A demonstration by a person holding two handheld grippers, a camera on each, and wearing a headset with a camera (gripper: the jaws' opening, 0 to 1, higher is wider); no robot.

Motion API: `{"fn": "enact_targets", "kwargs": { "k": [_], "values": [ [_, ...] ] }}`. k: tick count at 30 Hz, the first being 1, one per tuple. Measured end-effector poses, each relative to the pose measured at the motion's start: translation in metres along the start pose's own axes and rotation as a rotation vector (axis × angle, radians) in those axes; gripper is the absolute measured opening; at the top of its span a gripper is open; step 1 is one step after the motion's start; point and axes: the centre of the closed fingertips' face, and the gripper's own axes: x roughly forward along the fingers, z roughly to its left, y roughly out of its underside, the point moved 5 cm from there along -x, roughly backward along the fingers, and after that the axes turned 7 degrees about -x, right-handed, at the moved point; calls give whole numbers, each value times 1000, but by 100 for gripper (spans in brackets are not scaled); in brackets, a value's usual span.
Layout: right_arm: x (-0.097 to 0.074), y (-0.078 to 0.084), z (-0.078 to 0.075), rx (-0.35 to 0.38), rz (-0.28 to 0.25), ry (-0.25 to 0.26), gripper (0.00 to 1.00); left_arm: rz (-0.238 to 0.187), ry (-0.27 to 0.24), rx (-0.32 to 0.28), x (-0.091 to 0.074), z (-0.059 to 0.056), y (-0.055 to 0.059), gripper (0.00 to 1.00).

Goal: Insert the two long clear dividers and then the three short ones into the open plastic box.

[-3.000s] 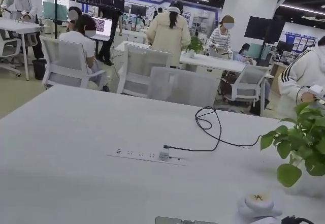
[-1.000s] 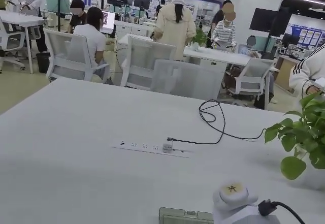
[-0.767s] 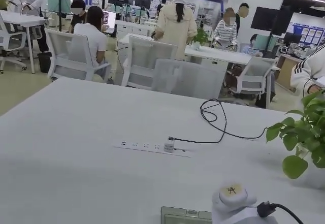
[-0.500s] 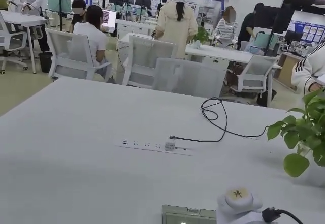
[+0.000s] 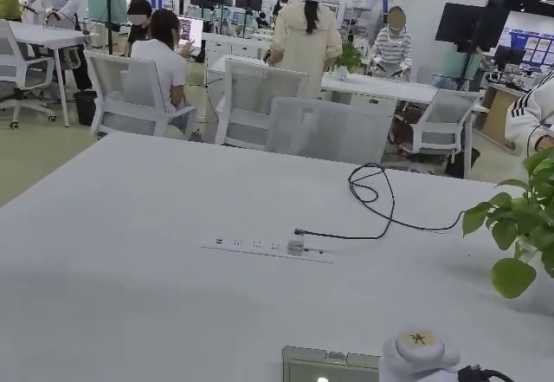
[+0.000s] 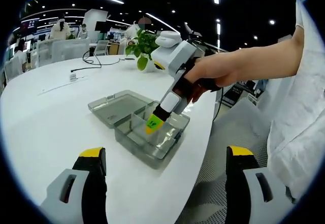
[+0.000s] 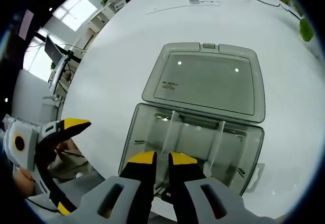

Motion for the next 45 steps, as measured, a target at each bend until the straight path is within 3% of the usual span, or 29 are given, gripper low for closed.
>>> {"fn": "enact_targets", "kwargs": {
  "k": [8,10,16,18,21,22,31,34,37,38,42,45],
  "values": [
    [-4,-2,-2,32,-69,-61,13,-8,-22,-7,-4,-3,-4,100],
    [-9,-3,-2,39,-86,-76,15,-12,-21,-30,-5,-5,-4,100],
    [-24,-5,-1,17,-137,-122,20,-23,-40,-20,-10,-8,-5,100],
    [-30,-5,0,4,-152,-147,21,-1,-36,-52,-11,-11,-3,100],
    [-40,-7,2,-14,-183,-172,24,-30,-40,3,-14,-16,-8,100],
    [-42,-7,2,-27,-188,-178,25,-22,-41,-8,-14,-17,-7,100],
    [-75,-11,-2,-159,-273,-241,34,-35,-78,-20,-20,-18,-12,100],
    [-89,-11,-11,-269,-289,-243,38,-41,-80,-7,-20,-18,-11,100],
    [-98,-5,-21,-376,-267,-234,44,-32,-75,5,-19,-20,-10,100],
    [-102,-3,-26,-443,-267,-225,44,-31,-74,11,-18,-20,-9,100],
    [-110,8,-40,-550,-234,-223,51,-24,-77,15,-17,-19,-9,100],
    [-112,21,-54,-642,-164,-222,53,-19,-77,7,-15,-18,-9,100]
  ]
}}
